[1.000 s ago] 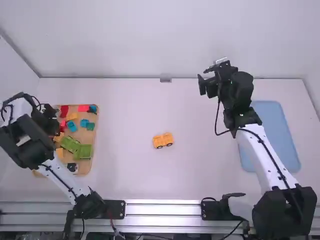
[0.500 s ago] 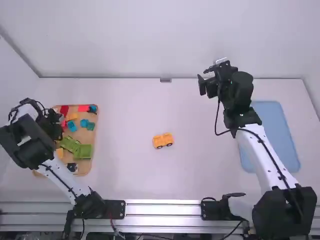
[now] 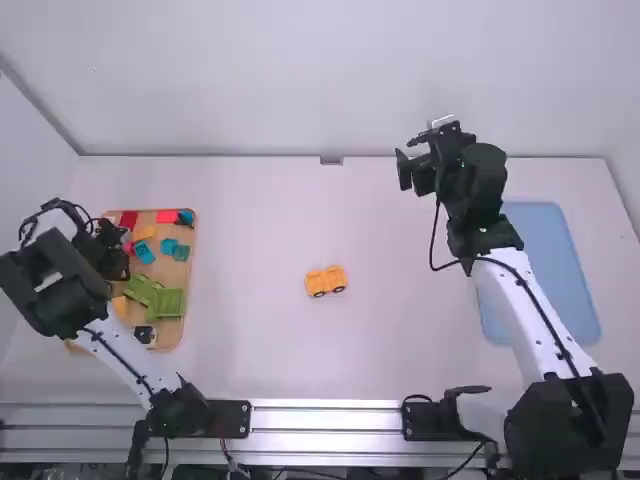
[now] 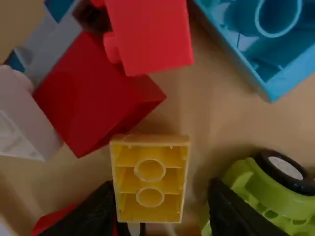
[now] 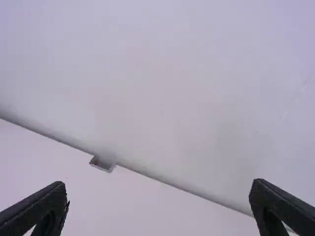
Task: Assemble lego blocks to make yellow taxi
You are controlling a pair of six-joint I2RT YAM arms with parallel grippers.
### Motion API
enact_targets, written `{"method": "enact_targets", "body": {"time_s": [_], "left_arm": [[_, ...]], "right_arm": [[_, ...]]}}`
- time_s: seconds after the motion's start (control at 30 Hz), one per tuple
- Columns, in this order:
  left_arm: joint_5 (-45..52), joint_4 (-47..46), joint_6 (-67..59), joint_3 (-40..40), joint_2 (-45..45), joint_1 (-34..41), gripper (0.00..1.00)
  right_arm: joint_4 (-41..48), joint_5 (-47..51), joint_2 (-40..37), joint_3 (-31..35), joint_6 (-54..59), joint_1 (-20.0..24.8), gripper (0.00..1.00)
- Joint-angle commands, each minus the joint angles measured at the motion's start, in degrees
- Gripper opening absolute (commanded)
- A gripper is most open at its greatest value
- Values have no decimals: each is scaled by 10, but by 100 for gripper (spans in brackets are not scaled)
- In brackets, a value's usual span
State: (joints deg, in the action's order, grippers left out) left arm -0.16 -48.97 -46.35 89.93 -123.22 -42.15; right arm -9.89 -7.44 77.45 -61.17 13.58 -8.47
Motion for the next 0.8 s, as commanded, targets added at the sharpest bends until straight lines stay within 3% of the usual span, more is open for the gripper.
{"method": "enact_targets", "body": {"time_s": [0.0, 0.3, 0.57, 0.77], "left_arm": [[9, -5, 16, -6, 0, -2, 51], [6, 29, 16, -28, 0, -3, 55], [-8, 36, 18, -37, 0, -2, 40], [-9, 47, 36, -37, 0, -2, 34]], "right_arm": [[0, 0, 1, -22, 0, -2, 98], [1, 0, 1, -22, 0, -2, 99], [-1, 0, 1, -22, 0, -2, 98], [-2, 0, 1, -22, 0, -2, 99]]}}
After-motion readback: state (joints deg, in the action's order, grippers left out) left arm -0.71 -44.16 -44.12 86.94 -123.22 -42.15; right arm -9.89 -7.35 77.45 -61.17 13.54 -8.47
